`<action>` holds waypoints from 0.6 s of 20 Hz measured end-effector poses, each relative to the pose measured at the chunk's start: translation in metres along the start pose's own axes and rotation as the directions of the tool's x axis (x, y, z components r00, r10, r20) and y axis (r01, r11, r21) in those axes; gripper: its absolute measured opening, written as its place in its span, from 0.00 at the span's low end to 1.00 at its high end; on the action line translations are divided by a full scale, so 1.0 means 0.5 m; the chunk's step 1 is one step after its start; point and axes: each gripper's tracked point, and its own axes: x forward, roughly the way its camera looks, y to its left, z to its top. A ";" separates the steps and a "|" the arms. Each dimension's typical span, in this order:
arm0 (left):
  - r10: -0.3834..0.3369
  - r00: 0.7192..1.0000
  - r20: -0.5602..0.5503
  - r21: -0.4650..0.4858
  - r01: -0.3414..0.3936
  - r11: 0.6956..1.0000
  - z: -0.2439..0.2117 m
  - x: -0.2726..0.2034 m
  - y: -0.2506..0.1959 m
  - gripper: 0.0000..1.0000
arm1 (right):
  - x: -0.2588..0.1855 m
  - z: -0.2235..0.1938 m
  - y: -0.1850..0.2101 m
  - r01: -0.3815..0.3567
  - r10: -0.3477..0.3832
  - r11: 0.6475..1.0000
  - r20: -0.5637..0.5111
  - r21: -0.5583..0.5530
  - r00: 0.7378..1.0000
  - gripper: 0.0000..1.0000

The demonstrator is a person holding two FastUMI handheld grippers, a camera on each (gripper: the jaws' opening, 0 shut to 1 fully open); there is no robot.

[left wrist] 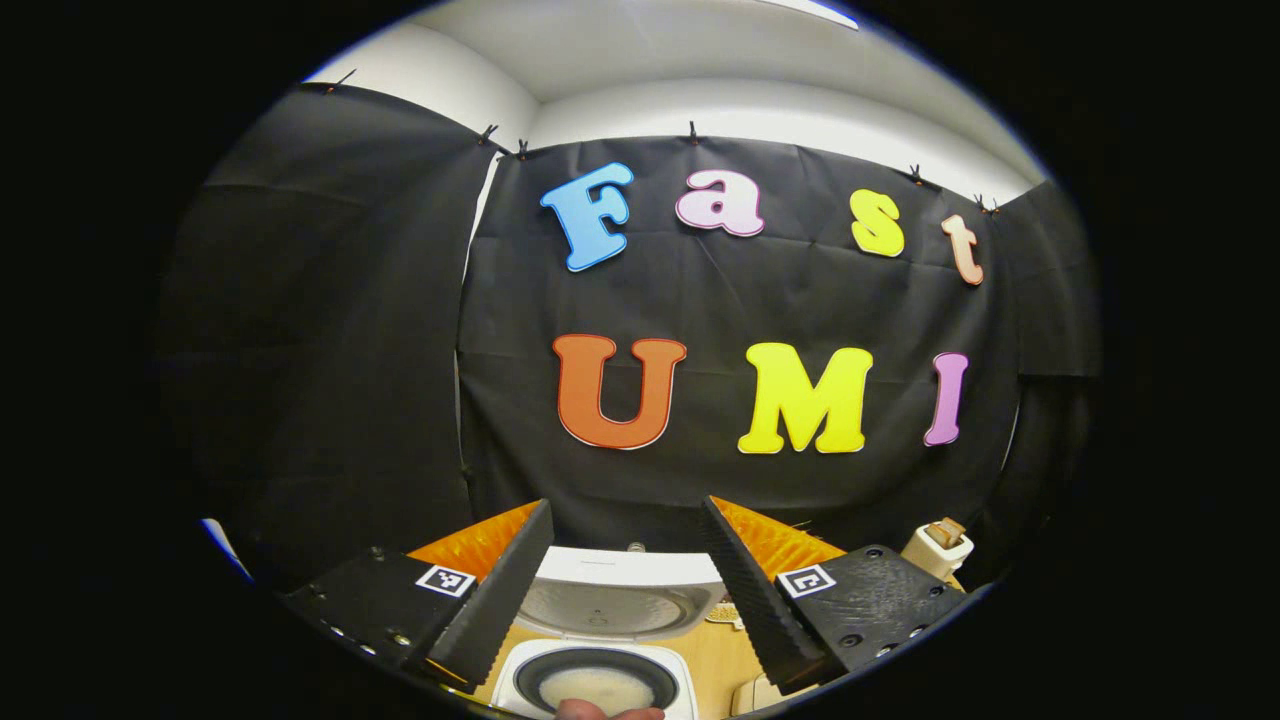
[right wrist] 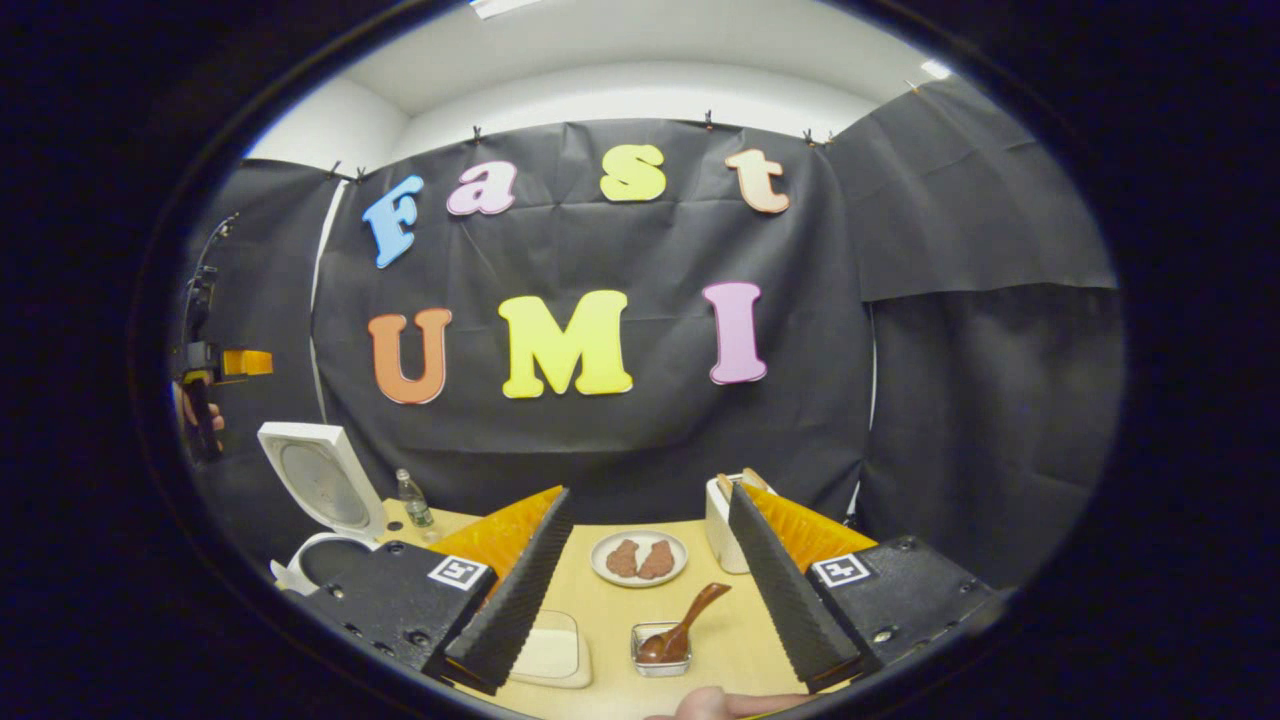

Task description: Close the left gripper, press the button to open the rice cooker; take a wooden spoon from the chopstick holder with the right hand, scoop a spoonful of rice and pour it into the rice cooker, then put the wooden spoon back into the chopstick holder.

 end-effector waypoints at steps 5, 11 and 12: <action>0.018 0.988 -0.150 0.007 -0.018 1.000 -0.107 0.125 0.033 0.95 | -0.031 -0.028 -0.074 0.079 -0.080 0.997 -0.044 -0.018 0.996 1.00; 0.014 0.948 -0.317 0.046 0.001 0.999 -0.185 0.159 0.052 0.95 | -0.054 -0.034 -0.142 0.164 -0.166 0.986 -0.058 -0.037 0.984 1.00; 0.009 0.947 -0.320 0.066 0.013 0.998 -0.188 0.153 0.051 0.95 | -0.052 -0.038 -0.138 0.163 -0.164 0.986 -0.062 -0.029 0.984 1.00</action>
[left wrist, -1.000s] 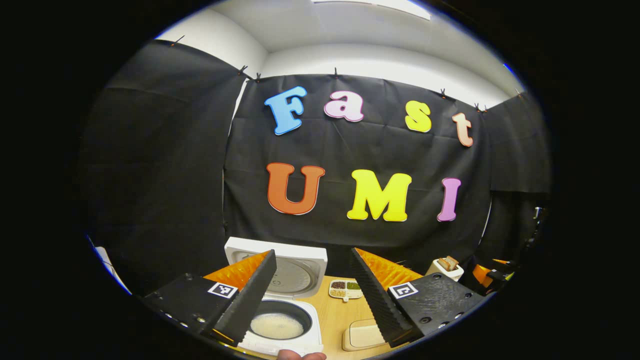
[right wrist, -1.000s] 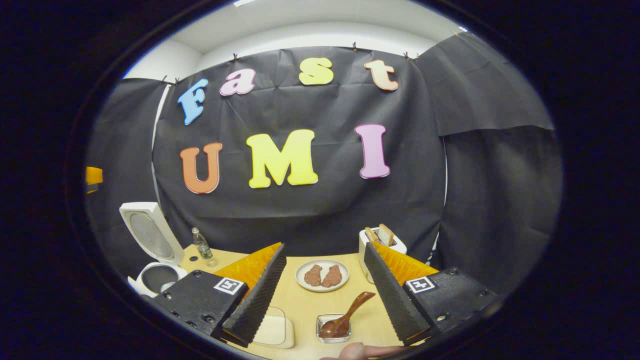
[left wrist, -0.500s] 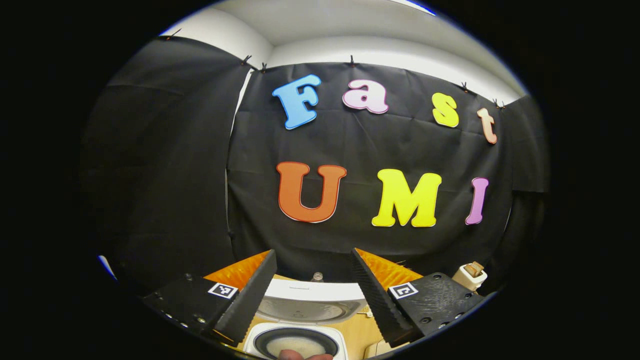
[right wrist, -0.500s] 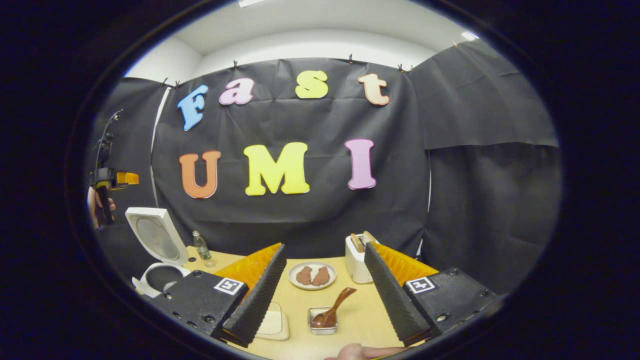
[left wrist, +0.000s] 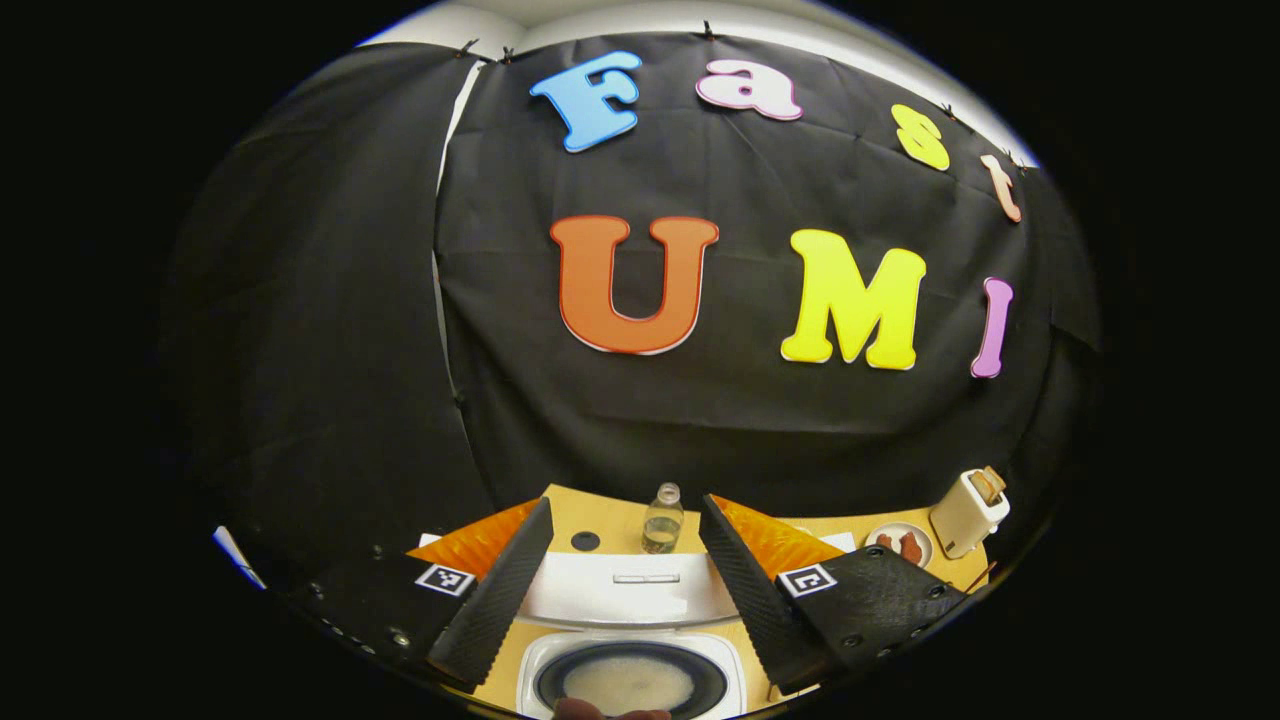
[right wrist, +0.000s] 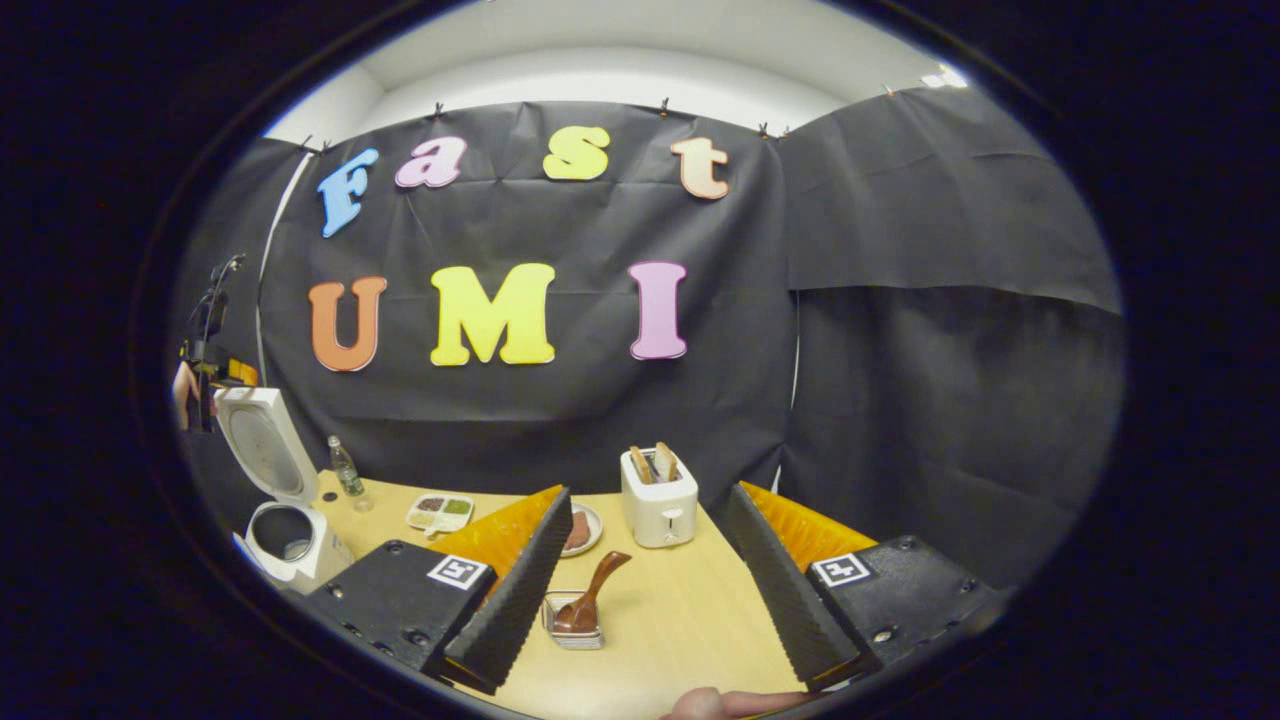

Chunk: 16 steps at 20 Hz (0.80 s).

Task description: Close the left gripper, press the button to open the rice cooker; take a wooden spoon from the chopstick holder with the right hand, scoop a spoonful of rice and pour it into the rice cooker, then put the wooden spoon back into the chopstick holder.

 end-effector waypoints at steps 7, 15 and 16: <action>-0.083 0.988 -0.131 -0.005 0.083 0.997 -0.062 -0.087 -0.008 1.00 | -0.012 -0.007 0.092 -0.095 0.095 0.995 0.009 -0.033 0.995 1.00; -0.117 0.944 -0.310 -0.044 0.109 0.993 -0.282 -0.228 -0.037 0.96 | -0.020 -0.027 0.174 -0.195 0.195 0.980 -0.001 -0.029 0.981 1.00; -0.122 0.932 -0.343 -0.045 0.113 0.993 -0.313 -0.232 -0.035 0.97 | -0.020 -0.030 0.180 -0.202 0.202 0.979 -0.004 -0.033 0.979 0.96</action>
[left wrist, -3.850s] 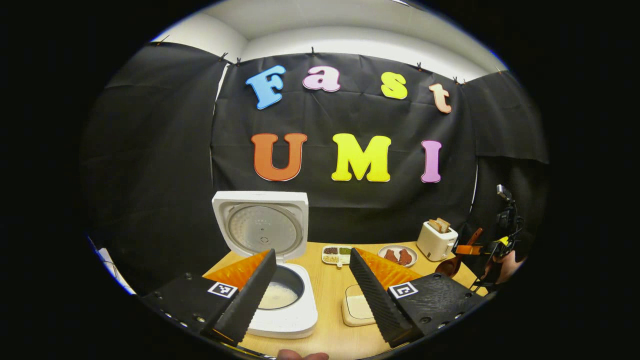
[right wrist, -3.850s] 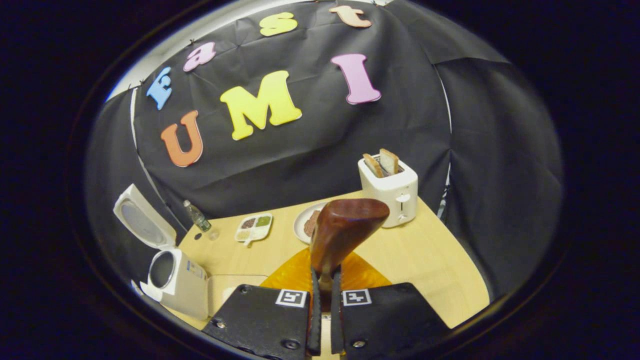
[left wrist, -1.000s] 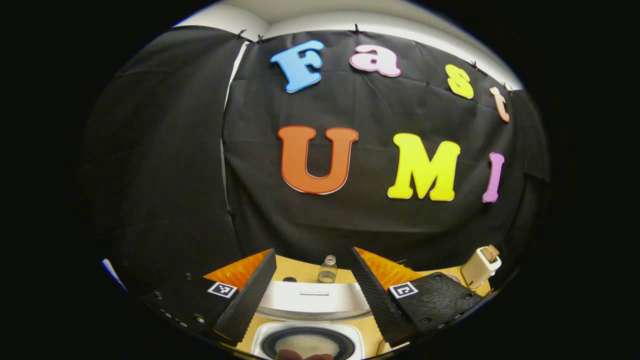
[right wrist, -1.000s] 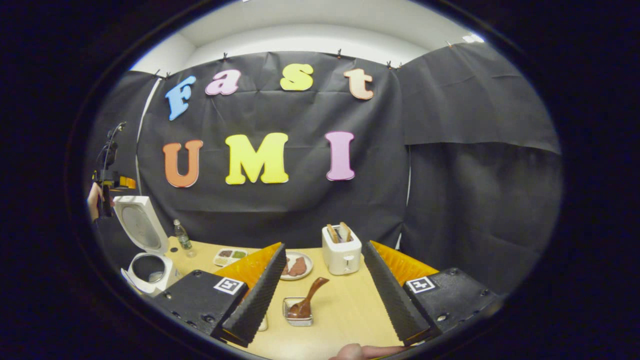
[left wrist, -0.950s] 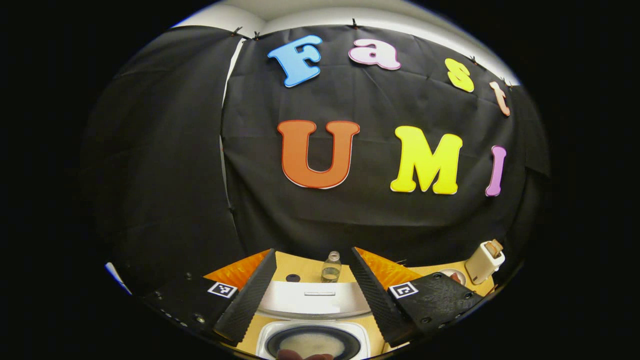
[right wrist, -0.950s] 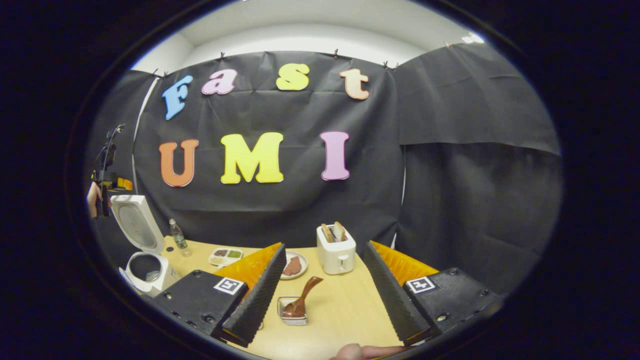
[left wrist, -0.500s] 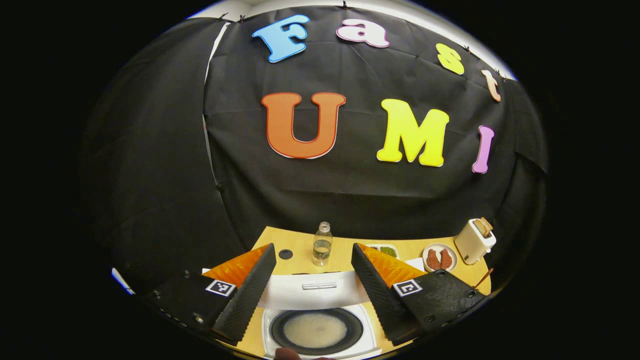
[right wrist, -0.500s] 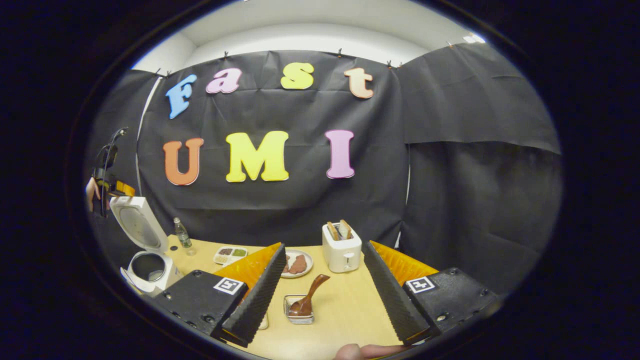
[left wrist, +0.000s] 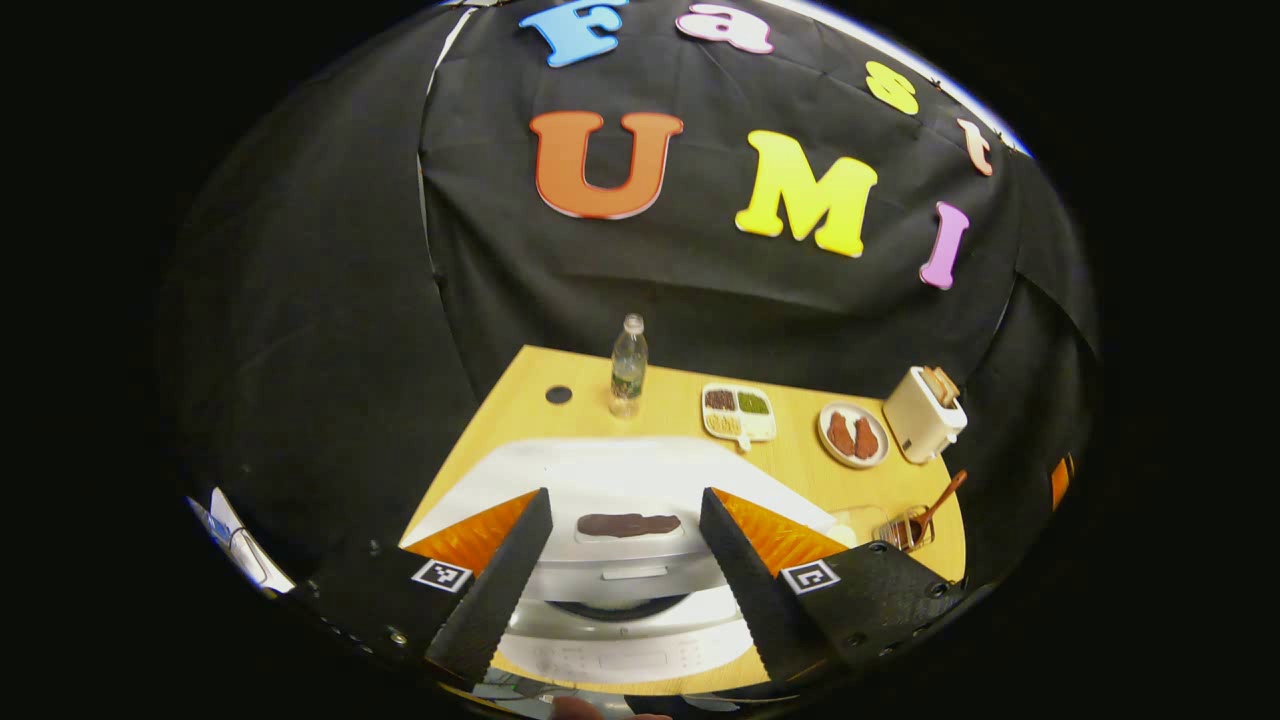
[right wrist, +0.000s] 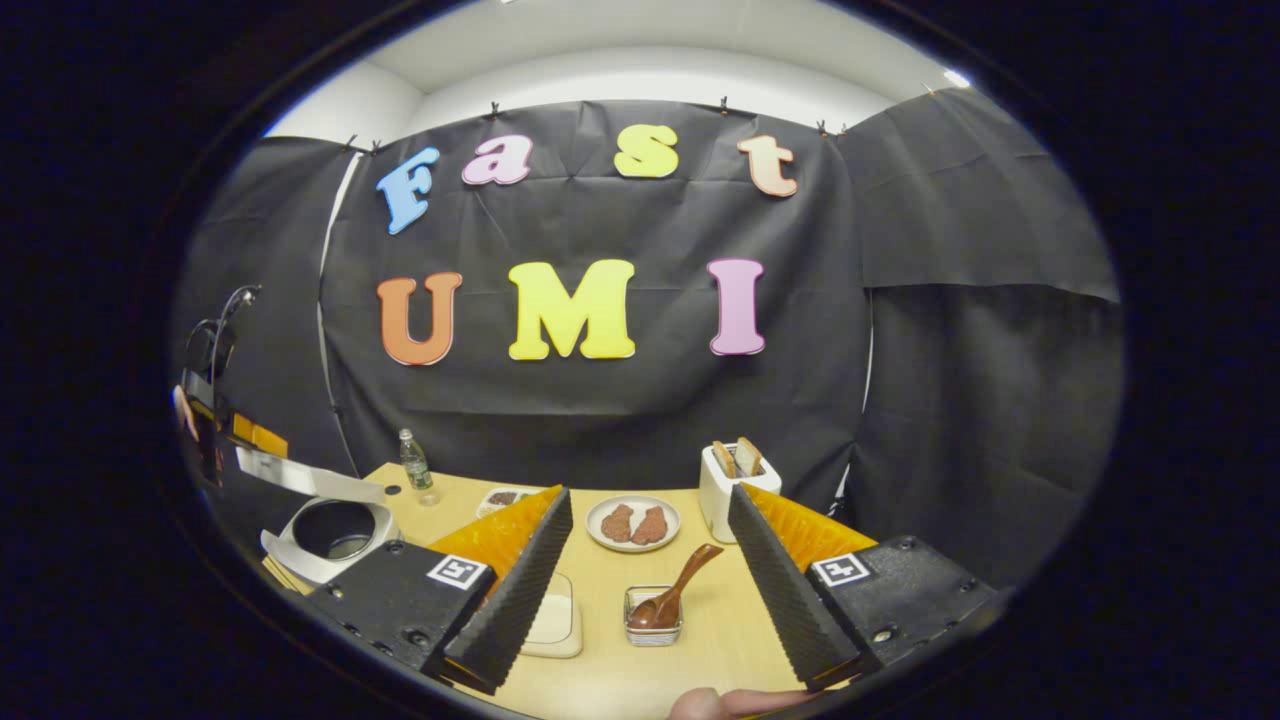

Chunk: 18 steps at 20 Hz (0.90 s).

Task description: Close the left gripper, press the button to open the rice cooker; take a wooden spoon from the chopstick holder with the right hand, scoop a spoonful of rice and pour it into the rice cooker, then put the wooden spoon back into the chopstick holder.

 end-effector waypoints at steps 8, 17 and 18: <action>-0.013 0.987 -0.162 -0.079 0.000 0.997 -0.150 0.038 -0.005 0.97 | 0.009 -0.009 0.038 -0.036 0.036 0.999 -0.013 -0.012 0.999 0.96; 0.061 0.960 -0.273 0.017 -0.059 0.998 -0.234 0.051 0.018 0.98 | 0.021 -0.025 0.045 -0.039 0.039 0.999 -0.025 0.013 0.999 0.96; 0.061 0.963 -0.264 0.011 -0.060 0.998 -0.222 0.050 0.018 0.97 | 0.022 -0.031 0.047 -0.041 0.041 0.999 -0.029 0.020 0.999 0.96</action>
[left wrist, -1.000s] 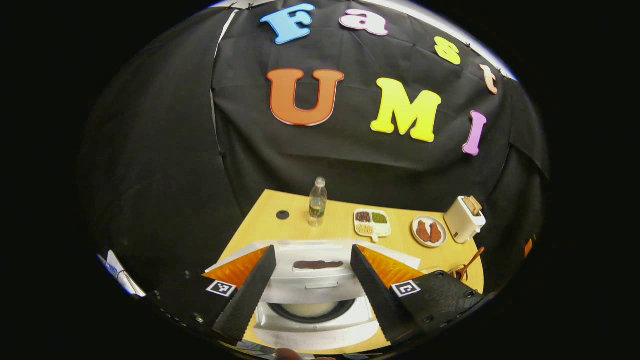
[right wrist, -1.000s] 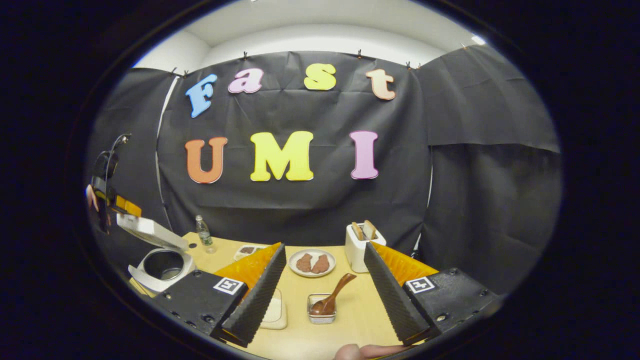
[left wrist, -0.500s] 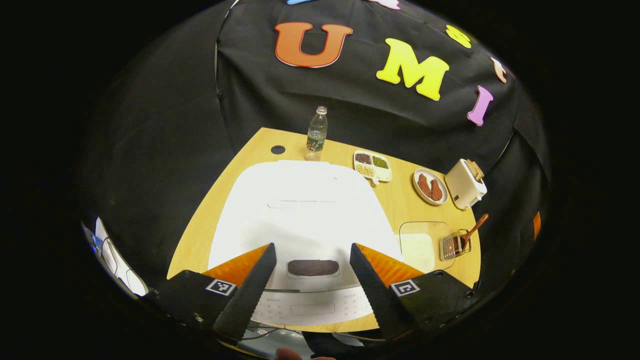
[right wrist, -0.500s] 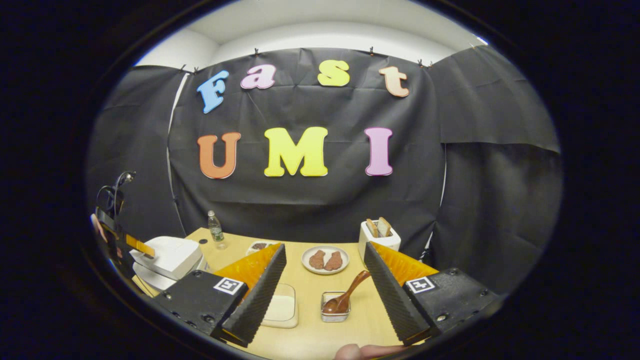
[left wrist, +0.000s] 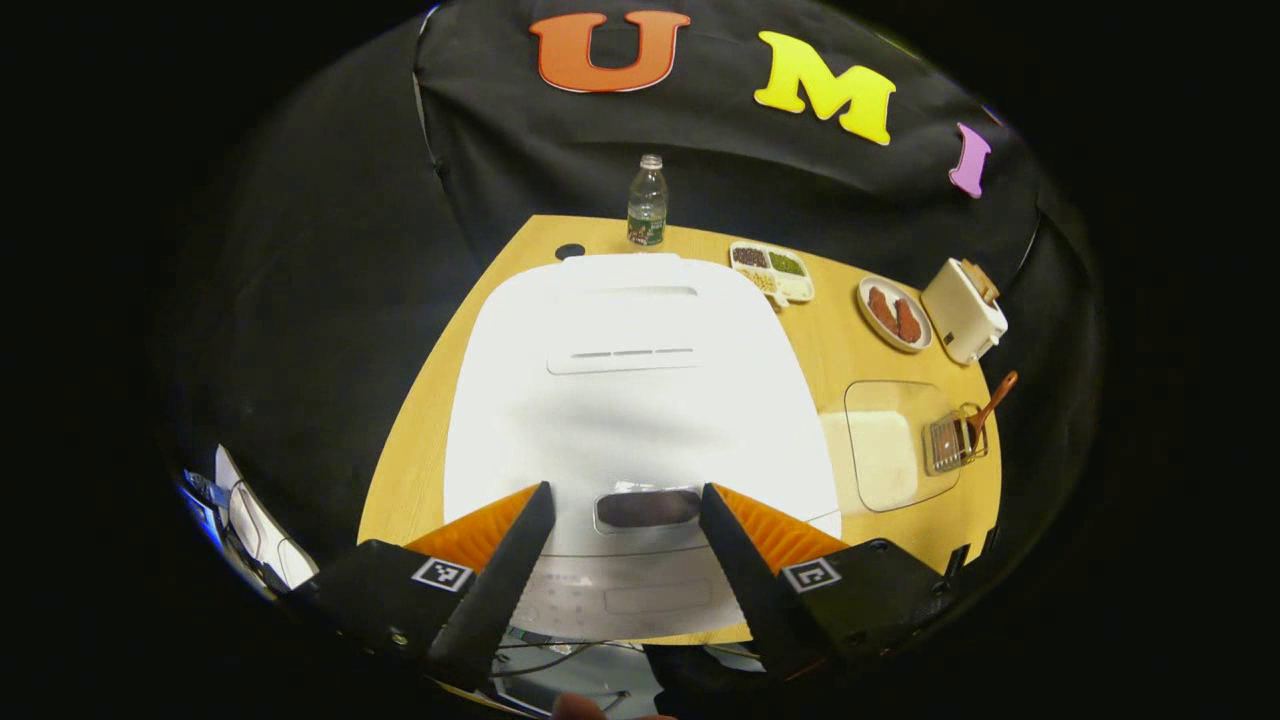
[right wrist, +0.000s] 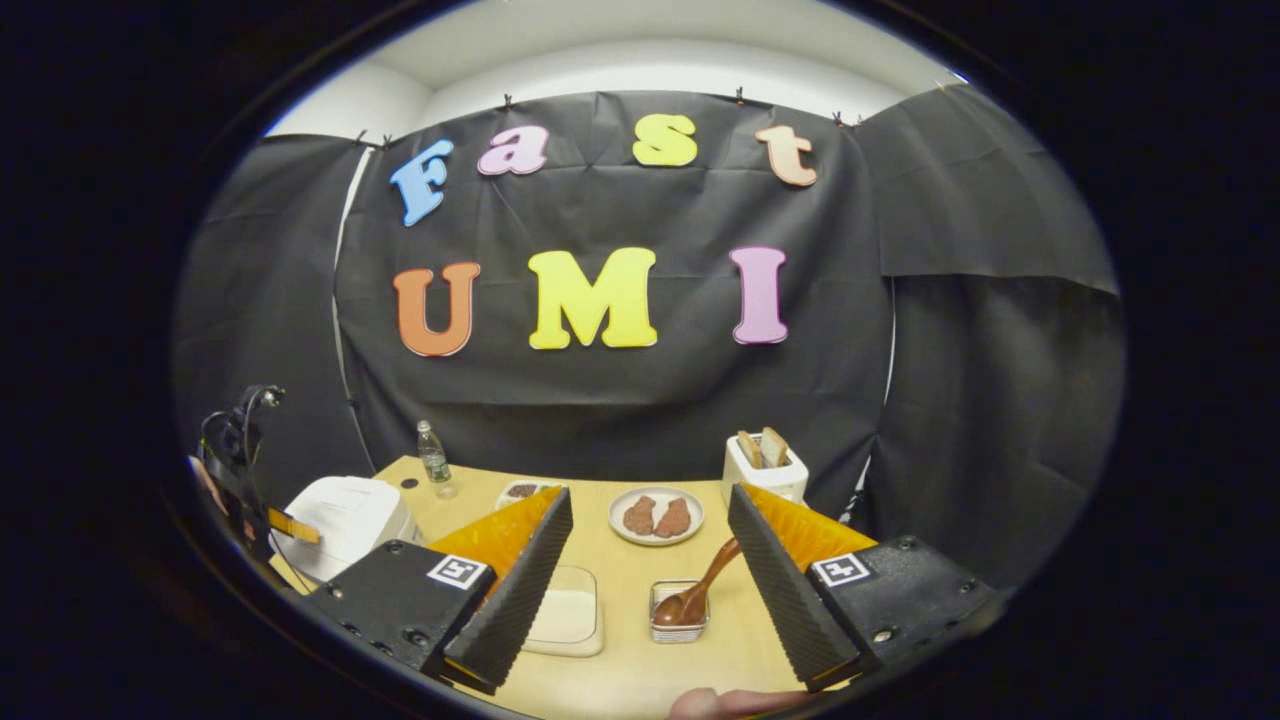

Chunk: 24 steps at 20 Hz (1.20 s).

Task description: Close the left gripper, press the button to open the rice cooker; take a wooden spoon from the chopstick holder with the right hand, scoop a spoonful of rice and pour it into the rice cooker, then put the wooden spoon back into the chopstick holder.

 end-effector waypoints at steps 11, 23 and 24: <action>-0.034 0.997 0.064 0.014 0.033 0.999 0.003 -0.015 -0.036 0.95 | -0.003 0.007 0.025 -0.035 0.035 0.999 0.014 -0.003 0.999 1.00; -0.021 0.799 0.601 -0.017 0.038 0.999 0.209 -0.306 -0.034 0.95 | -0.057 0.085 0.073 -0.016 0.016 1.000 0.086 0.001 0.996 0.96; -0.034 0.763 0.646 0.008 0.038 0.999 0.218 -0.342 -0.043 0.95 | -0.070 0.094 0.084 -0.011 0.011 1.000 0.099 -0.002 0.995 1.00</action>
